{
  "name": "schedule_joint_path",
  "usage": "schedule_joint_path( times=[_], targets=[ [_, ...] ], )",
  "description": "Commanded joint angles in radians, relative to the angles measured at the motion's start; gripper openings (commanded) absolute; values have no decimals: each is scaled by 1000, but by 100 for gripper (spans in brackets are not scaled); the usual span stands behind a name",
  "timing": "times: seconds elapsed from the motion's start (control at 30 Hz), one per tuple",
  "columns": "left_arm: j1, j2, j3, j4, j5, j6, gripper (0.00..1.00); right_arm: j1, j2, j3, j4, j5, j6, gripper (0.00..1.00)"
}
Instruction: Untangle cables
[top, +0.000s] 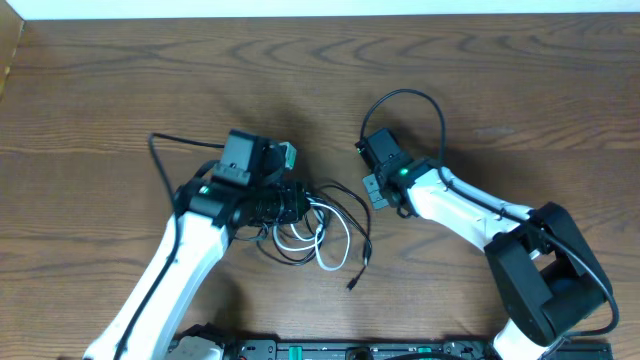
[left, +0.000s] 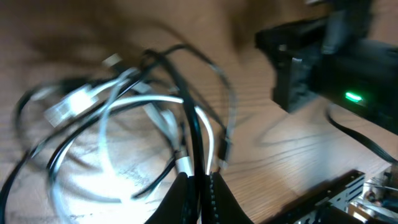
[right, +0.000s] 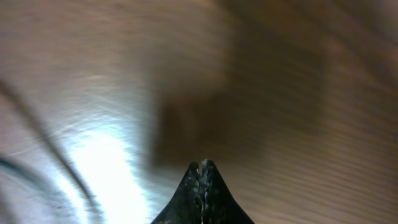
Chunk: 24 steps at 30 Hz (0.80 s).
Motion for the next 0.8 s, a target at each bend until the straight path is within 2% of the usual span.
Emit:
schedule_joint_path(
  times=[0.0, 0.17, 0.23, 0.33, 0.43, 0.47, 0.53, 0.6, 0.7, 0.77],
  targets=[
    [5, -74, 16, 3, 20, 24, 8, -42, 9, -3, -15, 71, -3, 1],
    [4, -106, 15, -50, -132, -4, 8, -84, 2, 11, -78, 32, -4, 5],
    [4, -93, 8, -76, -196, -33, 7, -89, -15, 29, -116, -47, -30, 14],
    [4, -64, -19, -82, -208, -33, 7, -89, -43, 38, -130, -179, -81, 21],
    [4, -17, -53, -89, -208, -33, 8, -83, -55, 38, -120, -380, -91, 47],
    [4, 1, -58, -97, -208, -33, 11, -82, -55, 38, -115, -464, -105, 51],
    [4, 44, -60, -117, -208, -33, 22, -78, -53, 38, -110, -601, -160, 53],
    [5, 86, -60, -135, -209, -33, 25, -74, -53, 38, -103, -685, -187, 54],
    [5, 147, -60, -160, -216, -34, 27, -65, -52, 38, -89, -701, -159, 54],
    [10, 187, -60, -187, -269, -76, 32, -56, -52, 38, -84, -702, -127, 52]
  ],
)
